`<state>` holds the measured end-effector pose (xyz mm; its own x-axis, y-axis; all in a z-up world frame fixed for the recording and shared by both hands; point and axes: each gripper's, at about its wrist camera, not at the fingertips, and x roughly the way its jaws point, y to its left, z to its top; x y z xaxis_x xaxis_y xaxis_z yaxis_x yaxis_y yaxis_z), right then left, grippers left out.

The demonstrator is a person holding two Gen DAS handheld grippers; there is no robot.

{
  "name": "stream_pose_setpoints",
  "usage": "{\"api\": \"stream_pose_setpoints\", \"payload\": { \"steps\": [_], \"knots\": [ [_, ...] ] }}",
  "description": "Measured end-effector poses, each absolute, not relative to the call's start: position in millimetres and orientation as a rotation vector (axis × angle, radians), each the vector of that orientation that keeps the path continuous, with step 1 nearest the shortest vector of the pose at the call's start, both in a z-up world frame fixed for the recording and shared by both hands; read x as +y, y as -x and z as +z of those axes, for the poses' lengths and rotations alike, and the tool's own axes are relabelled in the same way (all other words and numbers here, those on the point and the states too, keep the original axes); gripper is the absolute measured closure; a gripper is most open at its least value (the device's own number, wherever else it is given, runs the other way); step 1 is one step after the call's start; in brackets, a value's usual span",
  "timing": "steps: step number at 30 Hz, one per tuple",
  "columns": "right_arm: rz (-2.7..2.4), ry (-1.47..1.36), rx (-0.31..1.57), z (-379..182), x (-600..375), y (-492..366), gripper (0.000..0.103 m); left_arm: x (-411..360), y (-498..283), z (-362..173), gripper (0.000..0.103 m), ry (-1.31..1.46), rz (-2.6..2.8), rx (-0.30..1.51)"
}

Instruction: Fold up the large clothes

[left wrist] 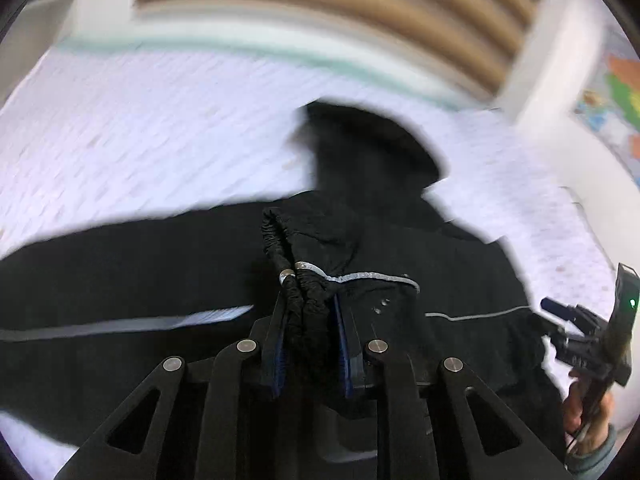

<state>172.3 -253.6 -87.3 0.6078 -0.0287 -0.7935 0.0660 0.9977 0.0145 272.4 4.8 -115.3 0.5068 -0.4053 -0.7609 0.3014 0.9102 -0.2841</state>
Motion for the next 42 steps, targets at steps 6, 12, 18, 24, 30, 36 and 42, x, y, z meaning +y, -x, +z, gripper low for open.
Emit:
{"api": "stream_pose_setpoints", "payload": {
  "steps": [6,12,18,24,30,36,42],
  "knots": [
    [-0.130,0.052,1.061,-167.4,-218.6,-211.8,0.023,45.0,-272.8,-180.6,0.079,0.185,-0.412,1.118],
    [-0.104,-0.060,1.042,-140.3,-231.8,-210.7,0.021,58.5,-254.3,-113.2,0.046,0.159,-0.382,0.930],
    [-0.109,-0.082,0.959,-116.0,-219.3,-232.0,0.015,-0.6,-262.1,-106.7,0.033,0.138,-0.555,0.921],
    [-0.156,-0.044,1.038,-166.8,-212.0,-243.7,0.010,-43.4,-286.7,-198.2,0.033,-0.019,-0.420,1.083],
    [-0.122,-0.072,1.063,-147.3,-216.6,-229.8,0.012,-16.8,-265.3,-166.9,0.034,0.050,-0.455,1.020],
    [-0.029,-0.148,1.017,-98.8,-177.9,-181.1,0.012,91.8,-211.5,-102.1,0.034,0.148,-0.351,0.840],
    [-0.059,-0.043,0.940,-117.8,-147.3,-177.7,0.012,266.6,-176.5,-77.1,0.034,0.259,-0.038,0.770]
  ]
}}
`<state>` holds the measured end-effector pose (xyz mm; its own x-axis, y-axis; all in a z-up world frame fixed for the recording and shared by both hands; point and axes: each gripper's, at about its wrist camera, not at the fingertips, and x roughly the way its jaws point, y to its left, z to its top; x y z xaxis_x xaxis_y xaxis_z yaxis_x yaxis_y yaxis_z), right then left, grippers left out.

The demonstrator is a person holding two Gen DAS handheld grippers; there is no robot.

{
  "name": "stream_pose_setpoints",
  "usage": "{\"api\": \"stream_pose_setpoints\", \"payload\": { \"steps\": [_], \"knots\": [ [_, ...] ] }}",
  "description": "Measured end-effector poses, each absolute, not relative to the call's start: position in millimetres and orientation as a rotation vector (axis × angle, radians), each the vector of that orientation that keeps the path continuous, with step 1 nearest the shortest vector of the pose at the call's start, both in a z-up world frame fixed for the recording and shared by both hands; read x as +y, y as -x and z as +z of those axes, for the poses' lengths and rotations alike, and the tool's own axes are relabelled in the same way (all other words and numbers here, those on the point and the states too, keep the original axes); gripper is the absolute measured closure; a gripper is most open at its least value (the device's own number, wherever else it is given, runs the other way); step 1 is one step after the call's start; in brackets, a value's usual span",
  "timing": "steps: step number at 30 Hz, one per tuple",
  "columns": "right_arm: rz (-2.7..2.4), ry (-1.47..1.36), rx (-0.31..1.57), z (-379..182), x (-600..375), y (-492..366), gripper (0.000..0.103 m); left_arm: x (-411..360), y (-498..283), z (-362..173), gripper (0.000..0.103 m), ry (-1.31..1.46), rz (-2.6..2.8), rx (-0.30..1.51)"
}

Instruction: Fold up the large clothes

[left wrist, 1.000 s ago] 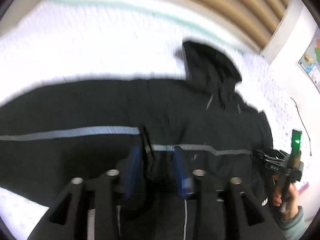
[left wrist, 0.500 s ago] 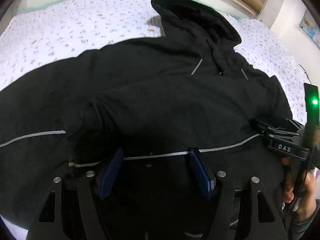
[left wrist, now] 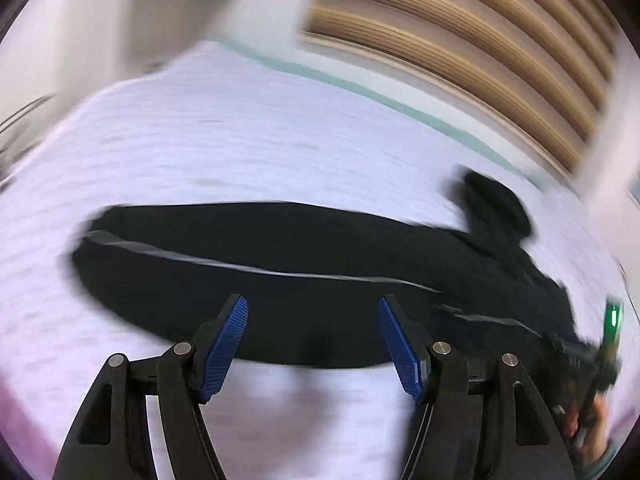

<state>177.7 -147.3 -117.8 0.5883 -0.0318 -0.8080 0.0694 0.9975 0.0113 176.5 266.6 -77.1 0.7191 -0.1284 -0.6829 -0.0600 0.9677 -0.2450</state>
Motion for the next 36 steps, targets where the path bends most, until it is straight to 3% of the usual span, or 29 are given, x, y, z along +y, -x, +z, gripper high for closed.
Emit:
{"api": "stream_pose_setpoints", "payload": {
  "steps": [3,9,13,16,19,21,24,29,36],
  "knots": [
    [-0.052,-0.069,0.967,-172.3,-152.4,-195.0,0.007,344.1,-170.8,-85.4,0.034,0.353,0.094,0.763],
    [-0.036,-0.087,0.909,-170.5,-155.1,-185.7,0.004,446.6,-187.9,-135.5,0.034,0.600,0.264,0.778],
    [-0.032,-0.087,0.904,-173.5,-157.3,-191.1,0.003,471.2,-210.6,-180.9,0.034,0.832,0.167,0.766],
    [-0.030,-0.087,0.900,-174.3,-157.4,-189.1,0.003,472.6,-220.1,-194.0,0.034,0.844,0.159,0.708],
    [-0.033,-0.084,0.896,-173.8,-156.4,-187.7,0.002,462.1,-234.3,-193.6,0.037,0.793,0.162,0.705],
    [-0.034,-0.083,0.895,-173.8,-156.2,-187.1,0.002,451.0,-242.6,-190.1,0.072,0.718,0.180,0.721],
    [-0.032,-0.083,0.893,-173.7,-156.2,-187.1,0.002,435.1,-237.6,-173.7,0.083,0.622,0.191,0.684],
    [-0.031,-0.083,0.891,-174.0,-156.5,-186.3,0.002,380.9,-208.3,-115.2,0.085,0.422,0.124,0.569],
    [-0.027,-0.084,0.888,-173.7,-157.3,-186.0,0.001,235.9,-185.8,-36.2,0.086,0.158,-0.118,0.500]
  ]
}}
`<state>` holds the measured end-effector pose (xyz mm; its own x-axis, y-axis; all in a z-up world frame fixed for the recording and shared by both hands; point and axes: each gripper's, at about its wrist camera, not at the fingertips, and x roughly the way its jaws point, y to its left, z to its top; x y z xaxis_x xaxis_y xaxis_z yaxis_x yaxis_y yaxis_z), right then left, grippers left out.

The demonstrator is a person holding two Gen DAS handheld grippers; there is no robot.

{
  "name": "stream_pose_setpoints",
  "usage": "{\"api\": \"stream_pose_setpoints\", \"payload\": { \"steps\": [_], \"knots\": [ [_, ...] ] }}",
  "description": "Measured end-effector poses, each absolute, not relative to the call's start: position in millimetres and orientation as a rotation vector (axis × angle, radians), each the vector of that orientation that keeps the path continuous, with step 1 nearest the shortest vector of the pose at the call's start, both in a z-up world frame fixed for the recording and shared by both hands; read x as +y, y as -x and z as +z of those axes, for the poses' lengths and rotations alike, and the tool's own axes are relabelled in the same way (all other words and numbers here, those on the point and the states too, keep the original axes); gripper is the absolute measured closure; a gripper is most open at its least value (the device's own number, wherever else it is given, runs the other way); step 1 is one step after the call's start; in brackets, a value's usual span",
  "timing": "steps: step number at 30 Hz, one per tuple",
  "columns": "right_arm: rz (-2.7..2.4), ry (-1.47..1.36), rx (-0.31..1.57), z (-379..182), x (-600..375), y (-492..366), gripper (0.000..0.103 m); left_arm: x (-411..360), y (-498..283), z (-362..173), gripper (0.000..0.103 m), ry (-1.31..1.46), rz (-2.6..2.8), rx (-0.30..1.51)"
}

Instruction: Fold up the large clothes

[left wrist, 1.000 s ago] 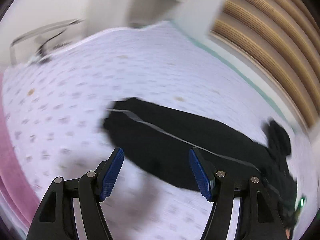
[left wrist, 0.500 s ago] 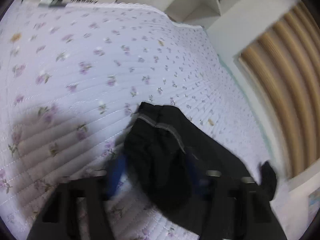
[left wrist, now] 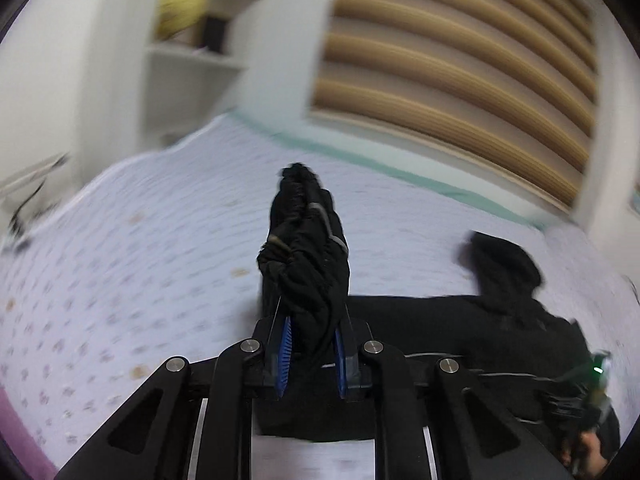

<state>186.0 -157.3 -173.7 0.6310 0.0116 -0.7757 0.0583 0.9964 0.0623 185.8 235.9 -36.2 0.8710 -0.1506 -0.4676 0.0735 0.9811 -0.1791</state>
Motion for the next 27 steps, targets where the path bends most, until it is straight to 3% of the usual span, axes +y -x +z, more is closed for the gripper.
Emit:
{"api": "stream_pose_setpoints", "payload": {
  "steps": [7,12,18,19,21,22,27],
  "knots": [
    [-0.022,-0.091,0.877,-173.9,-157.1,-186.1,0.001,76.5,-186.2,-17.4,0.086,0.025,-0.412,0.565],
    [-0.016,-0.100,0.870,-173.2,-157.7,-185.7,0.001,-13.0,-208.4,-79.3,0.086,0.010,-0.518,0.768],
    [-0.010,-0.106,0.865,-172.9,-157.9,-185.0,0.000,-52.8,-226.3,-158.5,0.084,-0.055,-0.501,0.937],
    [-0.009,-0.108,0.865,-173.0,-158.4,-184.9,0.000,-53.8,-223.6,-158.1,0.082,-0.066,-0.512,0.928],
    [-0.008,-0.109,0.866,-172.9,-158.6,-185.1,0.000,-52.5,-220.8,-155.8,0.060,-0.036,-0.565,0.938],
    [-0.011,-0.107,0.872,-172.4,-158.4,-185.6,0.000,-47.1,-218.6,-149.9,0.056,0.026,-0.616,0.951],
    [0.056,-0.166,0.915,-150.1,-158.8,-179.9,0.002,-14.5,-201.8,-119.7,0.052,0.156,-0.717,0.941]
  ]
}}
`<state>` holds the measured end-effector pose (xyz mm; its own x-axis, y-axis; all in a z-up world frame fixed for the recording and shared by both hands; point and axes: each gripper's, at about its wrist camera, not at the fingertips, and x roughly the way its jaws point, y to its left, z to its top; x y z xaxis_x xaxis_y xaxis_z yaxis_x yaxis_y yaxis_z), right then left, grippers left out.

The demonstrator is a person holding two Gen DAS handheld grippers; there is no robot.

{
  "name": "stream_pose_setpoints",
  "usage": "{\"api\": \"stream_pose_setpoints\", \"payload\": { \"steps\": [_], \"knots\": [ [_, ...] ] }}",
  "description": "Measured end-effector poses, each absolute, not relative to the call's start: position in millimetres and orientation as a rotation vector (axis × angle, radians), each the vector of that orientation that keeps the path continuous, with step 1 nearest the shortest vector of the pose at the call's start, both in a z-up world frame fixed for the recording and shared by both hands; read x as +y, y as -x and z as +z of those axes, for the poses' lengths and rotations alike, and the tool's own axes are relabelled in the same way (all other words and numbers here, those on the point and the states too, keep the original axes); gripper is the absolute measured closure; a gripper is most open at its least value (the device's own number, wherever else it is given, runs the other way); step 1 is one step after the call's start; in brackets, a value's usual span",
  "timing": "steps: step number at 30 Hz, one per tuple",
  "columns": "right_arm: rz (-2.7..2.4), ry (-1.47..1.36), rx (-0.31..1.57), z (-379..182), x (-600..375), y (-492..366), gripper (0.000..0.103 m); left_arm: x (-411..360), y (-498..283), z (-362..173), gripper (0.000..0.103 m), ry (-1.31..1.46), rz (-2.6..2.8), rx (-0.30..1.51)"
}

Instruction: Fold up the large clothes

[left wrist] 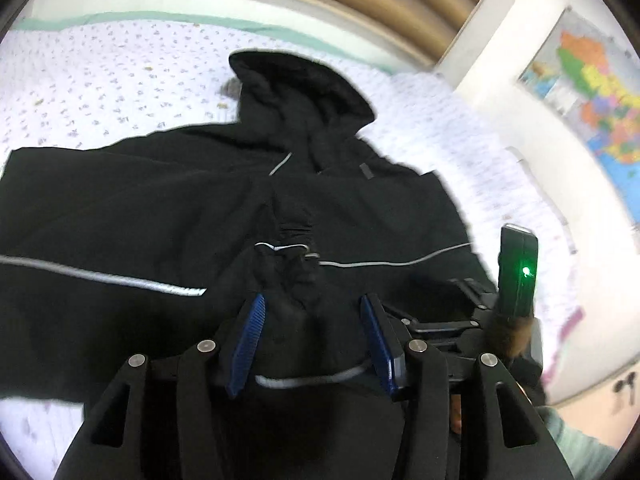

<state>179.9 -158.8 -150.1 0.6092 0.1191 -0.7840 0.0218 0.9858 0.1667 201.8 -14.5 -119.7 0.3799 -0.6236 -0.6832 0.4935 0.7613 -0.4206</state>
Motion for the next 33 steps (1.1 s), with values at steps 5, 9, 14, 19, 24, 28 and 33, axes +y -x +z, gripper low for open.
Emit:
{"api": "stream_pose_setpoints", "payload": {
  "steps": [5,9,14,19,24,28,33],
  "knots": [
    [0.211,-0.277,0.881,-113.6,-139.0,-170.5,0.003,37.1,-182.4,-88.3,0.050,0.160,-0.630,0.832],
    [0.305,-0.378,0.956,-113.9,-112.3,-198.3,0.013,73.2,-183.8,-78.3,0.050,0.158,-0.486,0.793],
    [0.267,-0.480,1.078,-144.5,-96.4,-238.1,0.051,125.5,-190.8,-81.3,0.050,0.234,-0.352,0.810],
    [0.256,-0.357,0.952,-107.5,-88.1,-224.8,0.072,130.1,-202.7,-82.6,0.050,0.175,-0.262,0.830],
    [0.180,-0.226,0.795,-41.9,-126.7,-198.4,0.072,97.7,-208.7,-68.9,0.050,0.134,-0.327,0.832],
    [0.061,-0.174,0.750,-18.7,-181.0,-181.7,0.072,47.5,-217.3,-61.3,0.050,0.080,-0.409,0.843],
    [-0.080,-0.106,0.769,-24.7,-253.2,-167.9,0.072,-10.2,-232.0,-78.8,0.050,0.047,-0.488,0.914]
  ]
}}
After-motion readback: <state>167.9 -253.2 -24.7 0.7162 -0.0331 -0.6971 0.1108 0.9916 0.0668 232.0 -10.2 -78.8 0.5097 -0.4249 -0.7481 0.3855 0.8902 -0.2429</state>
